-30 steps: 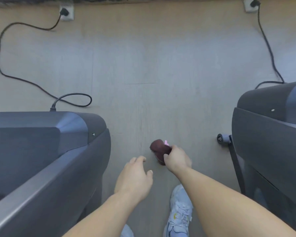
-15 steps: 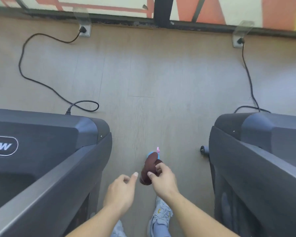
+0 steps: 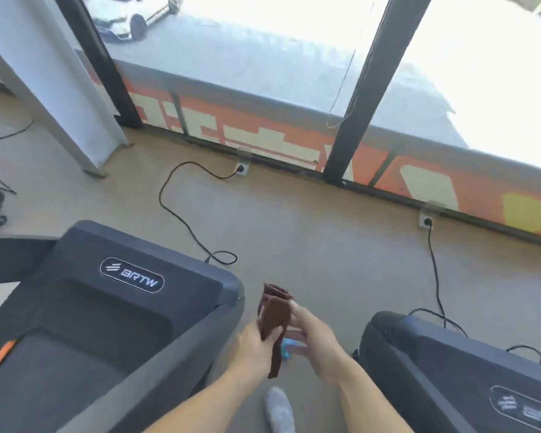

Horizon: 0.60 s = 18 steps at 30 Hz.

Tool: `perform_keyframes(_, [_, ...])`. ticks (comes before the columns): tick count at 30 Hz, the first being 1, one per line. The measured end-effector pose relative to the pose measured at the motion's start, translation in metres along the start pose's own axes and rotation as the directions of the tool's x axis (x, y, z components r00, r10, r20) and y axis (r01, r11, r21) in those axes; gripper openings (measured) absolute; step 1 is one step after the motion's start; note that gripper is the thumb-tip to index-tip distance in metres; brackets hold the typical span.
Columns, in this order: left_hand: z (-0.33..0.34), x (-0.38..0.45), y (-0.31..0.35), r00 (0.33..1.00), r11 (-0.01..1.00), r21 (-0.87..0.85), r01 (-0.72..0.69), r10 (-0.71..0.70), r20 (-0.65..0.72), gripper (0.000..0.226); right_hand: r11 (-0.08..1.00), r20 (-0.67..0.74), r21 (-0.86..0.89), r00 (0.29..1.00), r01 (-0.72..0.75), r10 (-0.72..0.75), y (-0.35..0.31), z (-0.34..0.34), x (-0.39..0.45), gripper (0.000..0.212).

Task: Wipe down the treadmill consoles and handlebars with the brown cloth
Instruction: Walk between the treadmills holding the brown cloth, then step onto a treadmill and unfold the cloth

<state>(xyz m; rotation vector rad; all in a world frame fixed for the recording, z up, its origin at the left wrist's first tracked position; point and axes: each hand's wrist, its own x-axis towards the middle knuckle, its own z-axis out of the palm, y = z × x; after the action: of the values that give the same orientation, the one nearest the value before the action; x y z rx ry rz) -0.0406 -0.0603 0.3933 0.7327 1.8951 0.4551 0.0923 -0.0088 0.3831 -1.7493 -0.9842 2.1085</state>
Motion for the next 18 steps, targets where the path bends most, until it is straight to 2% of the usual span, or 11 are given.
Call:
perform_keyframes(1, [-0.006, -0.009, 0.002, 0.999, 1.000, 0.004, -0.031, 0.031, -0.014, 0.030, 1.000, 0.052, -0.007, 0.999, 0.006, -0.006, -0.015, 0.008, -0.007, 0.030])
perform_keyframes(4, [-0.025, -0.026, 0.004, 0.996, 0.996, -0.084, -0.018, 0.010, -0.093, 0.031, 0.960, 0.185, -0.254, 0.980, 0.119, -0.073, -0.047, 0.024, -0.019, 0.034])
perform_keyframes(7, [-0.043, -0.041, -0.004, 0.987, 0.978, -0.206, -0.008, -0.026, -0.161, 0.032, 0.880, 0.273, -0.408, 0.952, 0.245, -0.138, -0.066, 0.039, -0.024, 0.017])
perform_keyframes(9, [-0.052, -0.053, -0.013, 0.978, 0.958, -0.287, -0.006, -0.054, -0.201, 0.031, 0.822, 0.314, -0.497, 0.941, 0.279, -0.129, -0.071, 0.051, -0.026, 0.026])
perform_keyframes(13, [-0.064, -0.077, -0.047, 0.962, 0.928, -0.372, 0.017, -0.117, -0.247, 0.032, 0.759, 0.454, -0.568, 0.890, 0.317, -0.032, -0.065, 0.082, -0.027, 0.022])
perform_keyframes(18, [-0.071, -0.109, -0.110, 0.942, 0.864, -0.490, 0.114, -0.251, -0.223, 0.041, 0.612, 0.540, -0.726, 0.811, 0.314, 0.225, -0.038, 0.139, -0.033, 0.017])
